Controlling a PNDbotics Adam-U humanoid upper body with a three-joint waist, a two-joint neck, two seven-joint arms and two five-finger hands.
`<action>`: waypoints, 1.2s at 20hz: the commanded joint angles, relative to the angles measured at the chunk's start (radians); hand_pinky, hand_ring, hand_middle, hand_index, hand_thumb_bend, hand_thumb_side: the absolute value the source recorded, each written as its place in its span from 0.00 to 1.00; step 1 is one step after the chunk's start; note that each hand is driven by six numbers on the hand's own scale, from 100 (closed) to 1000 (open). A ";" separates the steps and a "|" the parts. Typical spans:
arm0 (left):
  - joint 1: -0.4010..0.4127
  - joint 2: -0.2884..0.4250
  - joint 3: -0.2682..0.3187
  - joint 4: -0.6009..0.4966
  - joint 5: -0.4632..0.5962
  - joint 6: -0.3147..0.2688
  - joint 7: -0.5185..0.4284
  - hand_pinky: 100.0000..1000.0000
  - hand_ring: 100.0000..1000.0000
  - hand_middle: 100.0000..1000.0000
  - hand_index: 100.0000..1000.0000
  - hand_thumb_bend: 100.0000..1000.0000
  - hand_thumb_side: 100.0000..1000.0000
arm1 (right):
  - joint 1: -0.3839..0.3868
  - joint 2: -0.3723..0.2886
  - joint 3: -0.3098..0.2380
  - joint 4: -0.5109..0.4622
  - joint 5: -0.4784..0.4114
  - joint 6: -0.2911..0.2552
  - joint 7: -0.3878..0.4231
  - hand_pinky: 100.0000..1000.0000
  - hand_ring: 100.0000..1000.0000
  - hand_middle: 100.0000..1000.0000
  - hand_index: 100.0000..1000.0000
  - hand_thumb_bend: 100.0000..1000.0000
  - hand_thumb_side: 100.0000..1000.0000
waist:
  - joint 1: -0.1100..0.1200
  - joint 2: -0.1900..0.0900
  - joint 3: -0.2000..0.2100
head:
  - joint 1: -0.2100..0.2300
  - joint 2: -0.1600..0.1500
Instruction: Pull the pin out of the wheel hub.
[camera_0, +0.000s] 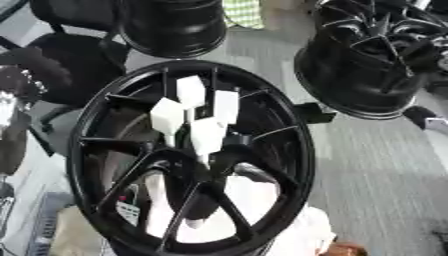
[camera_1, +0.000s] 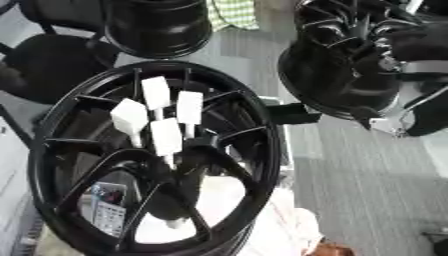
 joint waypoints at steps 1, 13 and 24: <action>-0.014 0.021 -0.002 -0.017 0.006 0.001 -0.007 0.71 0.66 0.59 0.75 0.00 0.54 | -0.058 0.007 0.024 -0.006 -0.015 0.006 0.030 0.90 0.82 0.70 0.77 0.00 0.49 | 0.003 -0.008 0.002 | -0.009 0.005; -0.019 0.015 -0.003 -0.017 0.026 0.016 0.002 0.71 0.66 0.59 0.75 0.00 0.55 | -0.294 0.120 0.075 -0.006 -0.088 0.069 0.124 0.90 0.82 0.70 0.77 0.00 0.46 | 0.005 -0.012 0.008 | -0.036 0.005; -0.049 0.000 -0.013 -0.017 0.045 0.021 -0.012 0.71 0.66 0.59 0.75 0.00 0.55 | -0.427 0.223 0.105 -0.006 -0.105 0.119 0.155 0.90 0.82 0.70 0.77 0.00 0.44 | 0.014 0.007 0.034 | -0.071 0.005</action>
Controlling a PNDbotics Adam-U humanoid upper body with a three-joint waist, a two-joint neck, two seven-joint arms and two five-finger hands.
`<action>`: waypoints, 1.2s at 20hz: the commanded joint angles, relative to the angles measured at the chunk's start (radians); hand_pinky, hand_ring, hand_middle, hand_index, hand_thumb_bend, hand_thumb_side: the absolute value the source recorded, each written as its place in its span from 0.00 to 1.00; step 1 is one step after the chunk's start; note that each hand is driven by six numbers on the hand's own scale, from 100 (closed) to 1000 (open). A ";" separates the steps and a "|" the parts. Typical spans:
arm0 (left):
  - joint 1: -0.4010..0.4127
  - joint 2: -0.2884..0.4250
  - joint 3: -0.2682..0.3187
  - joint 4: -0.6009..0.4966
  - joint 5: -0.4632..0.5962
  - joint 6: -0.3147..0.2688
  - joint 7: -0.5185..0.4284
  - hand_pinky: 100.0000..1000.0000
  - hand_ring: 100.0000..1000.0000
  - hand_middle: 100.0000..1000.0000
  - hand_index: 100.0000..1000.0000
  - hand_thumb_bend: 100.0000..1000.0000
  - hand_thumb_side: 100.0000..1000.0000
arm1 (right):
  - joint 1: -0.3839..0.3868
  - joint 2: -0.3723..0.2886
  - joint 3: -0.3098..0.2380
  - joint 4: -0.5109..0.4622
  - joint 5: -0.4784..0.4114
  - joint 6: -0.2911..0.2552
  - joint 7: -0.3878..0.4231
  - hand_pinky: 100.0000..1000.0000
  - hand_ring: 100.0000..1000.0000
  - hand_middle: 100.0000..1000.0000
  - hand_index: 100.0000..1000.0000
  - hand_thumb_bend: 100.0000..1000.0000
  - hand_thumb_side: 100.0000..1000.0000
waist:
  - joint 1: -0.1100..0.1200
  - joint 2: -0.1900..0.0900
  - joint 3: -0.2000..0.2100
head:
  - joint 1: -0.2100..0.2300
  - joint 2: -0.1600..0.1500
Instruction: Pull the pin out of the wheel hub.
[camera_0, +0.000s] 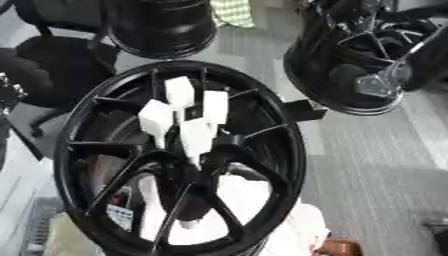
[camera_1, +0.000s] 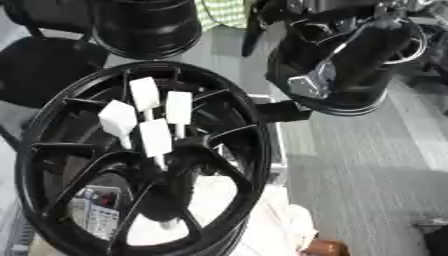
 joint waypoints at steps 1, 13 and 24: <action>-0.021 0.002 -0.003 -0.017 0.007 -0.001 -0.009 0.71 0.66 0.59 0.75 0.00 0.55 | -0.027 0.002 -0.002 -0.006 -0.006 0.013 0.001 0.90 0.82 0.70 0.77 0.00 0.43 | 0.004 -0.005 0.006 | -0.009 0.005; -0.070 -0.008 -0.026 -0.017 0.027 0.006 -0.040 0.71 0.66 0.59 0.74 0.00 0.55 | -0.044 0.064 0.034 -0.006 0.054 0.079 -0.028 0.90 0.83 0.70 0.78 0.00 0.45 | -0.005 0.026 0.053 | -0.080 -0.007; -0.117 -0.022 -0.051 -0.017 0.049 0.001 -0.080 0.71 0.63 0.55 0.70 0.00 0.54 | 0.001 0.090 0.052 -0.006 0.149 0.130 -0.055 0.90 0.84 0.71 0.79 0.00 0.47 | -0.016 0.031 0.095 | -0.111 0.005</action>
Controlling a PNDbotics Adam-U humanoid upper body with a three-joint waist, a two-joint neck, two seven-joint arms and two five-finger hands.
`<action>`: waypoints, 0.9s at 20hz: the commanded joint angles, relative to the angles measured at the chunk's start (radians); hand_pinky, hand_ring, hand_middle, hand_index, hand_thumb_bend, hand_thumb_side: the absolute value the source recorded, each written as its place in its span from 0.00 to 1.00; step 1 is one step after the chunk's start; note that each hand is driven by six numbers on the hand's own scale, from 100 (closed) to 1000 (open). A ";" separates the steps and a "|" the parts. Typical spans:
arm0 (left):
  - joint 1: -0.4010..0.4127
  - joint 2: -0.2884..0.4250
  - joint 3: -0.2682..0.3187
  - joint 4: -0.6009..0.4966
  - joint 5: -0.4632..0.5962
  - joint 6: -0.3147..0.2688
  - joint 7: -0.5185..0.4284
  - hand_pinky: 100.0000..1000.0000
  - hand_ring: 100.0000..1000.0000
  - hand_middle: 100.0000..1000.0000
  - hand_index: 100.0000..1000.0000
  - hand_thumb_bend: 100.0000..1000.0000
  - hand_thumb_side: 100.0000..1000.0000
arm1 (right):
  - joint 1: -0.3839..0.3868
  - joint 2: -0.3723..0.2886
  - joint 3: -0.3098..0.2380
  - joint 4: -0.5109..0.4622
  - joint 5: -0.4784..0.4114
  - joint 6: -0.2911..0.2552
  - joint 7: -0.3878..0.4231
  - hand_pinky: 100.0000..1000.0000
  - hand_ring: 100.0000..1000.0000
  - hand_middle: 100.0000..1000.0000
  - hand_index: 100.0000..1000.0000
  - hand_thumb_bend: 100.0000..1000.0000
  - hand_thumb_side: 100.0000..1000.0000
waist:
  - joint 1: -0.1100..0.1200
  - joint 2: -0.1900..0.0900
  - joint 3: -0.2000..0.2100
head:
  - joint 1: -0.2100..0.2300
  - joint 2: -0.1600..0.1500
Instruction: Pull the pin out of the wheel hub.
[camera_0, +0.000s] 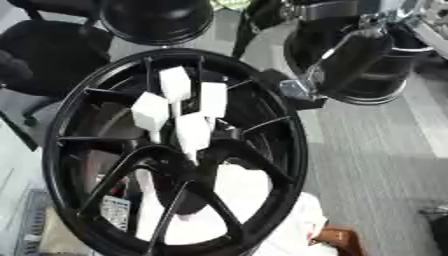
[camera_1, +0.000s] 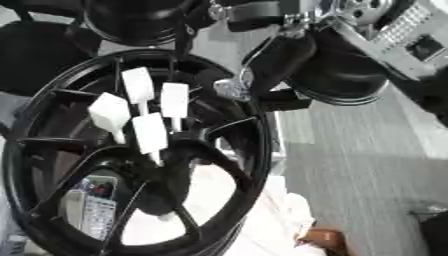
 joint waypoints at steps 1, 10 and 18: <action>-0.024 0.003 -0.004 -0.017 0.013 -0.003 -0.017 0.71 0.62 0.55 0.69 0.00 0.54 | -0.001 -0.010 -0.011 -0.006 0.024 0.026 -0.013 0.90 0.84 0.71 0.79 0.00 0.47 | 0.000 -0.009 0.008 | -0.017 0.005; -0.066 -0.006 -0.015 -0.017 0.044 -0.009 -0.051 0.70 0.62 0.55 0.68 0.00 0.55 | 0.038 0.018 -0.007 -0.006 0.073 0.107 -0.048 0.89 0.84 0.72 0.79 0.00 0.50 | -0.022 0.008 0.047 | -0.058 -0.006; -0.094 -0.006 -0.018 -0.017 0.049 0.001 -0.054 0.70 0.62 0.55 0.68 0.00 0.55 | 0.092 0.019 -0.010 -0.006 0.109 0.141 -0.079 0.89 0.85 0.73 0.80 0.00 0.53 | -0.049 0.026 0.075 | -0.074 -0.024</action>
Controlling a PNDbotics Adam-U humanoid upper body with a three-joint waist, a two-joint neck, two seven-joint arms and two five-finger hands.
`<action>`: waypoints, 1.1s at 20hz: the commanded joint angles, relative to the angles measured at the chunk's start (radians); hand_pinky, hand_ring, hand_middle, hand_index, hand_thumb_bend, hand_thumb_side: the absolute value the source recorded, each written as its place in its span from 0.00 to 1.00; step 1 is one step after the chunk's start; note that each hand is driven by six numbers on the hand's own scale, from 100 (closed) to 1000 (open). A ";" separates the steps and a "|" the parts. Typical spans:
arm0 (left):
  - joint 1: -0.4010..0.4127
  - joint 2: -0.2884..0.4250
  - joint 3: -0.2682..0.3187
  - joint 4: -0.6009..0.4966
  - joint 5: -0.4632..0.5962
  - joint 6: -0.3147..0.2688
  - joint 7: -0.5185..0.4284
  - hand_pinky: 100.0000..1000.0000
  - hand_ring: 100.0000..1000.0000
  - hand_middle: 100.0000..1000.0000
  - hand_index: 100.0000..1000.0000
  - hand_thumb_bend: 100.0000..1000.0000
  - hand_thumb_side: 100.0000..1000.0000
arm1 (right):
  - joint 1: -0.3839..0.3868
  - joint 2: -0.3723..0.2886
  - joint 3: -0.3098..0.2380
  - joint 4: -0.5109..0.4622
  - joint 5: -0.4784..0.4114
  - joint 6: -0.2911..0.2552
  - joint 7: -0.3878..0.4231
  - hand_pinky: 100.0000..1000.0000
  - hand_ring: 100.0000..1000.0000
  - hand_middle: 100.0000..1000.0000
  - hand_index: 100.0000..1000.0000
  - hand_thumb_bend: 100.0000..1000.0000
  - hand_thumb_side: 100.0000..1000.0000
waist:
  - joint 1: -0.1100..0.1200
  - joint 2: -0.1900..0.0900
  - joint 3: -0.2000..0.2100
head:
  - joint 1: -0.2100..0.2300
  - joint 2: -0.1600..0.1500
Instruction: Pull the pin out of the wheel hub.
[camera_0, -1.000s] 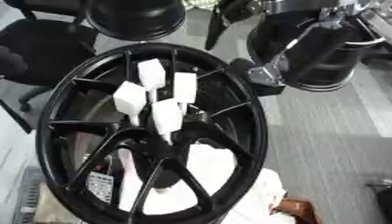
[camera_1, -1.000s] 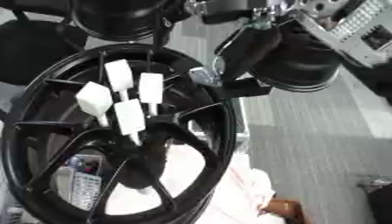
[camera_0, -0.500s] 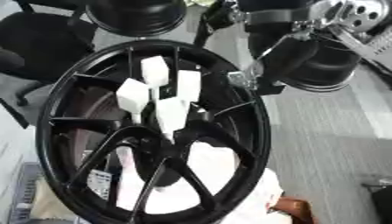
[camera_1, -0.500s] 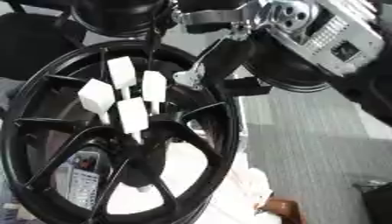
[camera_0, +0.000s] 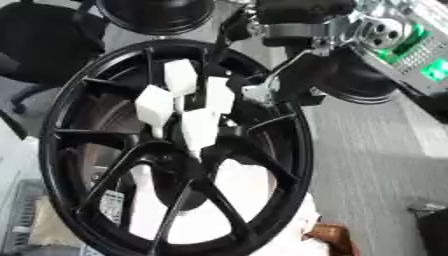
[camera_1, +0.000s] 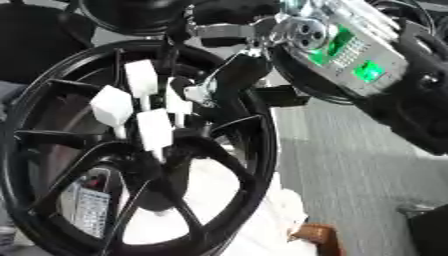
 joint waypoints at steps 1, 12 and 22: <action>-0.020 0.004 0.000 -0.017 0.006 0.005 0.000 0.70 0.62 0.55 0.68 0.00 0.55 | 0.005 -0.019 -0.016 -0.006 0.014 0.011 -0.017 0.89 0.85 0.73 0.80 0.00 0.53 | 0.005 -0.009 0.005 | -0.010 -0.019; -0.032 0.004 -0.003 -0.017 0.002 0.011 -0.001 0.70 0.62 0.54 0.68 0.00 0.55 | 0.050 -0.023 -0.027 -0.006 0.079 0.059 -0.004 0.89 0.89 0.78 0.86 0.13 0.58 | -0.007 0.006 0.017 | -0.015 -0.018; -0.027 0.007 -0.004 -0.017 -0.006 0.013 -0.006 0.70 0.62 0.54 0.68 0.00 0.55 | 0.061 -0.033 -0.044 -0.006 0.203 0.157 -0.028 0.89 0.88 0.77 0.86 0.15 0.62 | -0.007 0.009 0.011 | -0.008 -0.005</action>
